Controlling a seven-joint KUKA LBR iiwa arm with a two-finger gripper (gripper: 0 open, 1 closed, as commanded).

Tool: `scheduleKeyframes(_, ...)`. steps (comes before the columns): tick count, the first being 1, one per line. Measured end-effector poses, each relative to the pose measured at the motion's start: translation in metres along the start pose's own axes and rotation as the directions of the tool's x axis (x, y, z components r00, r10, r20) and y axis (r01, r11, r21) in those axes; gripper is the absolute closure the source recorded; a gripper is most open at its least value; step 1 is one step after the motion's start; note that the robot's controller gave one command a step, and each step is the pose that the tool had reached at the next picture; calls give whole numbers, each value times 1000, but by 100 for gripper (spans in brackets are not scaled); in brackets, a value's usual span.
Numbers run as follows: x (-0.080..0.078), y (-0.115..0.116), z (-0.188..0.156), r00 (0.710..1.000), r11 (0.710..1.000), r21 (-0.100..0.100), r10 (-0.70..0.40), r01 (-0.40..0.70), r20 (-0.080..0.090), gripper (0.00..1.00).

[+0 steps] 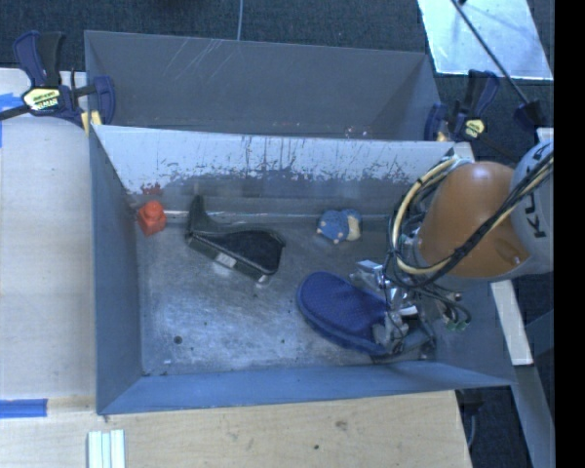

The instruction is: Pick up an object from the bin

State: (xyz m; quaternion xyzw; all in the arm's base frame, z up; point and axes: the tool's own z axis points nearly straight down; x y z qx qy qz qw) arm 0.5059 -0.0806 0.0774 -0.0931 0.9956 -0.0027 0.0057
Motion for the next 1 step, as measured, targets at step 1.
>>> scheduleKeyframes(1,-6,1,-141,1000,1000,-3,-16,16,-1,100)
